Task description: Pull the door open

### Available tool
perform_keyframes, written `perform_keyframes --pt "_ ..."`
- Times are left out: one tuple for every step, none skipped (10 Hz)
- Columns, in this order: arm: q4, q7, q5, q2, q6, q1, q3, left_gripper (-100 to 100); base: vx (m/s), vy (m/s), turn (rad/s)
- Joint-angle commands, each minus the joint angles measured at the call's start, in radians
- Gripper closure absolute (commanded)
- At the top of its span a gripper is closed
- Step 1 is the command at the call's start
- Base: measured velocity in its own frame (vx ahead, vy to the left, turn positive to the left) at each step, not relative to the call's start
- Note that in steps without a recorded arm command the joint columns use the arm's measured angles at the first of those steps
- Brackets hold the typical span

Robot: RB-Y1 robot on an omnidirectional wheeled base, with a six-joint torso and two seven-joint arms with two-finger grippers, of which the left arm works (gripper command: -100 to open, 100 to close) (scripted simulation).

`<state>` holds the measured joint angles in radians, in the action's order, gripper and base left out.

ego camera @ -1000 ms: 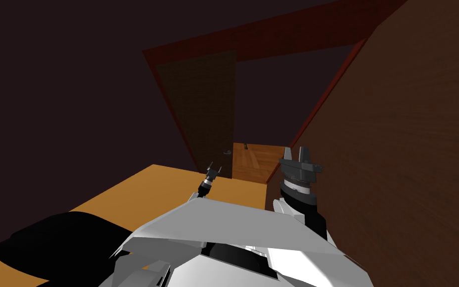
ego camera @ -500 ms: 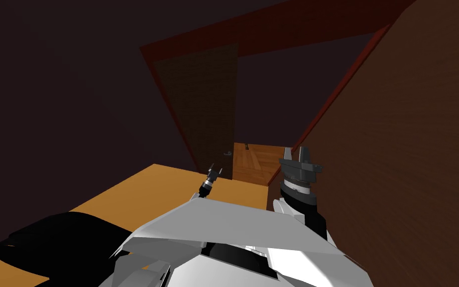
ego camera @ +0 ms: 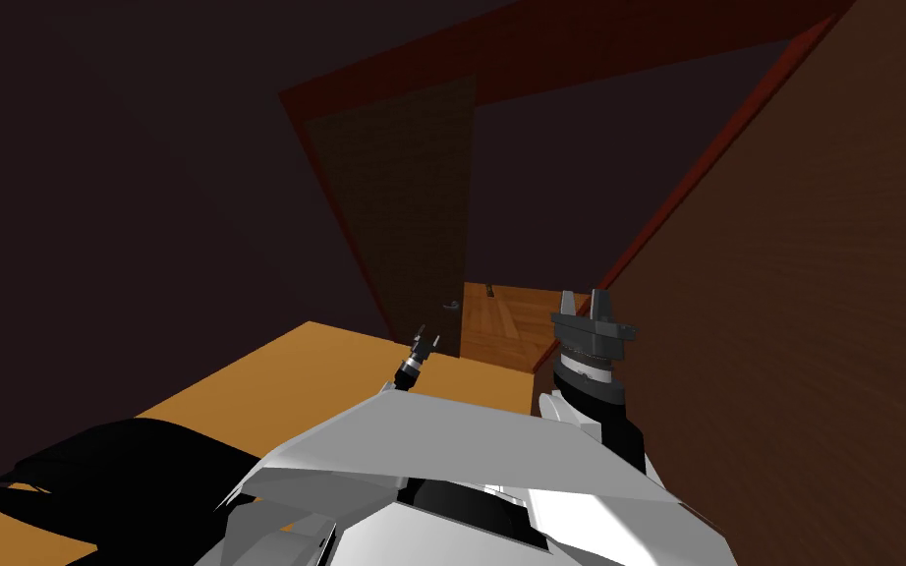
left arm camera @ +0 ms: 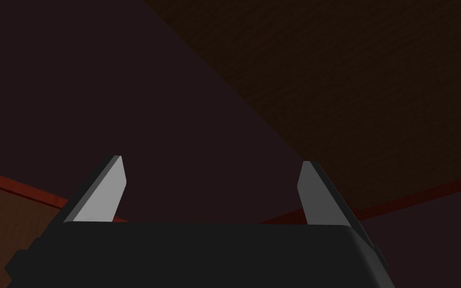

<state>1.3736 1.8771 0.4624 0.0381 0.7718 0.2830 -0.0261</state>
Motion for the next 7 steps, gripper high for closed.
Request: perform_keyframes --pt "-0.024 0.047 0.012 -0.004 0.004 -0.007 0.001 -100 0.057 -0.012 0.046" --pt "-0.044 0.074 0.022 -0.007 0.007 -0.012 0.001 -100 0.073 -0.011 0.072" --pt "-0.044 0.083 0.022 -0.007 0.007 -0.012 0.001 -100 0.060 -0.007 0.032" --pt "-0.061 0.119 0.031 -0.010 0.010 -0.016 0.002 -100 0.064 -0.010 0.078" --pt "-0.079 0.146 0.040 -0.013 0.013 -0.020 0.002 -100 0.085 -0.025 0.120" --pt "-0.079 0.155 0.040 -0.013 0.013 -0.020 0.002 -100 0.059 -0.020 0.034" --pt "-0.096 0.191 0.049 -0.016 0.015 -0.025 0.003 -100 0.052 -0.011 0.064"
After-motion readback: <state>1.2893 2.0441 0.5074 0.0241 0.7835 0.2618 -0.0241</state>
